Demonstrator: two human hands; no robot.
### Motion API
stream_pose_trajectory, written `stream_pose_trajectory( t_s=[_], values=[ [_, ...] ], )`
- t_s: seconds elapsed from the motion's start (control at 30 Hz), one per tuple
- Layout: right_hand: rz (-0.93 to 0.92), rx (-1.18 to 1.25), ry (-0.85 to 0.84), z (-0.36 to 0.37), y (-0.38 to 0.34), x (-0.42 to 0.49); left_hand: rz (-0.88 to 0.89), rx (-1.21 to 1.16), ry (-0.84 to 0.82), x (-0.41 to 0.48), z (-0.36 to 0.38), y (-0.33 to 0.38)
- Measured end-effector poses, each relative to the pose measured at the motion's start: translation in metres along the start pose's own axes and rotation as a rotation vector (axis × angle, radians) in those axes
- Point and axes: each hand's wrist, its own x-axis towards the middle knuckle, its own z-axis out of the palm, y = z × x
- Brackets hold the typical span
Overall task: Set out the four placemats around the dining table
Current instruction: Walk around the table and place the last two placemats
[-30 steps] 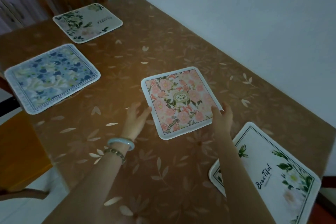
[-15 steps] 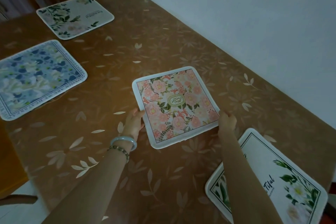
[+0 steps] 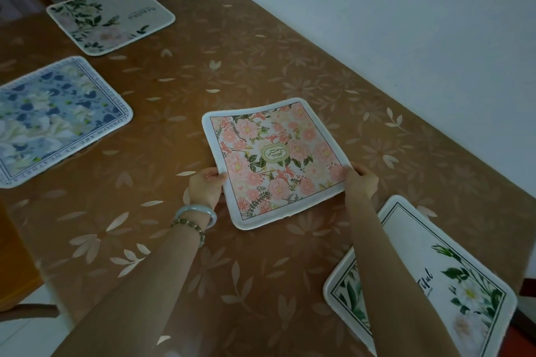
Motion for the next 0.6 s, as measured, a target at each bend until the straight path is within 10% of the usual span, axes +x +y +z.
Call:
stream_pose_trajectory(
  t_s=[0.6],
  values=[
    [-0.064,0.135,-0.170,-0.001,0.030,-0.128,0.004,-0.194,0.212,-0.099,-0.138,-0.050]
  ],
)
